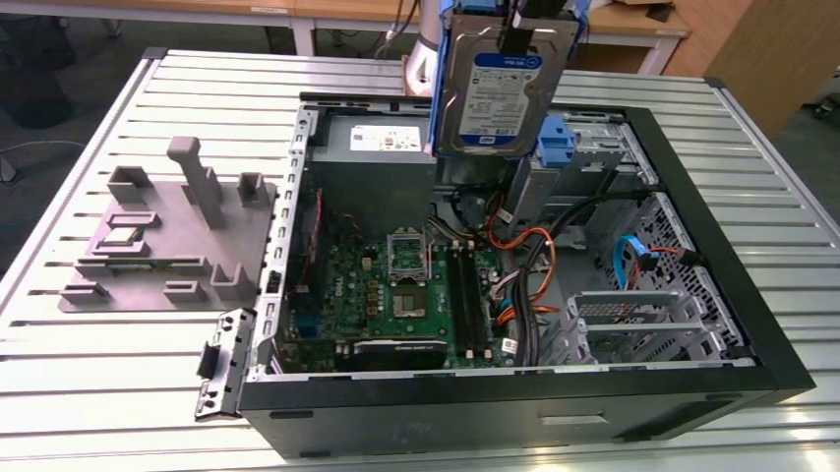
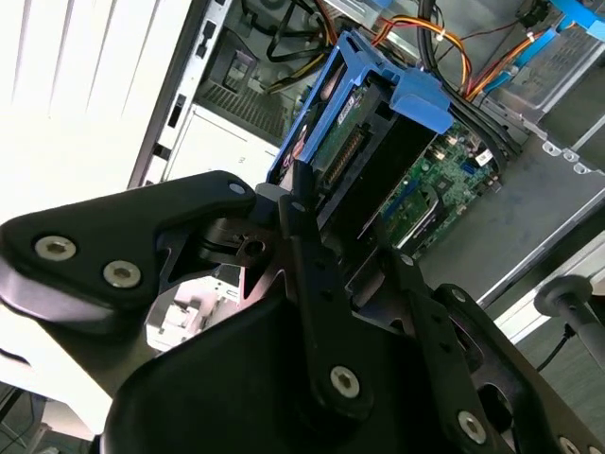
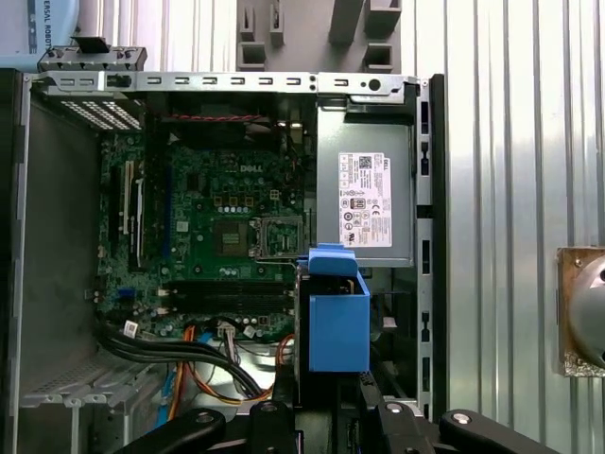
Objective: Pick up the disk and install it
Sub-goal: 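Pick up the disk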
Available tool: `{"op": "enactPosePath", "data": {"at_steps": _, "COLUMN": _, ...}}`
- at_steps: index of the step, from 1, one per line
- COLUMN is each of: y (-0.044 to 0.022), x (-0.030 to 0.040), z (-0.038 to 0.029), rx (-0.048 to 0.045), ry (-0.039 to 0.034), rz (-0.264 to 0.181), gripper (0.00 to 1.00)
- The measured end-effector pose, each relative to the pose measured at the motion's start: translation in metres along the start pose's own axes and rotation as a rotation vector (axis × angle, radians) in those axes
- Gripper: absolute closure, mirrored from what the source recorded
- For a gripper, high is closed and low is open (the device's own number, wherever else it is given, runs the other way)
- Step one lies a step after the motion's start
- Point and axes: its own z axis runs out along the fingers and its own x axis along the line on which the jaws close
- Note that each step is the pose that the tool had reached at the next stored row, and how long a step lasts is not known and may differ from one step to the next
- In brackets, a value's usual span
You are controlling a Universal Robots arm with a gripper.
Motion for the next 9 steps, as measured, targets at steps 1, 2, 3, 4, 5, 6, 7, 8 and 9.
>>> {"op": "enactPosePath", "data": {"at_steps": 1, "y": 0.0000, "x": 0.0017, "z": 0.0000, "rx": 0.0000, "ry": 0.0000, "rz": 0.000, "gripper": 0.65}}
{"op": "enactPosePath", "data": {"at_steps": 2, "y": -0.0001, "x": 0.0034, "z": 0.0001, "rx": 0.0000, "ry": -0.0001, "rz": 0.000, "gripper": 0.65}}
{"op": "enactPosePath", "data": {"at_steps": 3, "y": -0.0001, "x": 0.0051, "z": 0.0002, "rx": 0.0000, "ry": -0.0002, "rz": 0.000, "gripper": 0.65}}
{"op": "enactPosePath", "data": {"at_steps": 4, "y": -0.0001, "x": 0.0068, "z": 0.0003, "rx": 0.0001, "ry": -0.0002, "rz": 0.000, "gripper": 0.65}}
{"op": "enactPosePath", "data": {"at_steps": 5, "y": -0.0001, "x": 0.0083, "z": 0.0003, "rx": 0.0000, "ry": -0.0001, "rz": 0.000, "gripper": 0.65}}
{"op": "enactPosePath", "data": {"at_steps": 6, "y": -0.0001, "x": 0.0098, "z": 0.0003, "rx": 0.0000, "ry": -0.0001, "rz": 0.000, "gripper": 0.65}}
{"op": "enactPosePath", "data": {"at_steps": 7, "y": -0.0002, "x": 0.0113, "z": 0.0004, "rx": 0.0000, "ry": 0.0000, "rz": 0.000, "gripper": 0.65}}
{"op": "enactPosePath", "data": {"at_steps": 8, "y": -0.0002, "x": 0.0128, "z": 0.0004, "rx": 0.0000, "ry": 0.0000, "rz": 0.000, "gripper": 0.65}}
{"op": "enactPosePath", "data": {"at_steps": 9, "y": -0.0002, "x": 0.0143, "z": 0.0005, "rx": 0.0000, "ry": 0.0000, "rz": 0.000, "gripper": 0.65}}
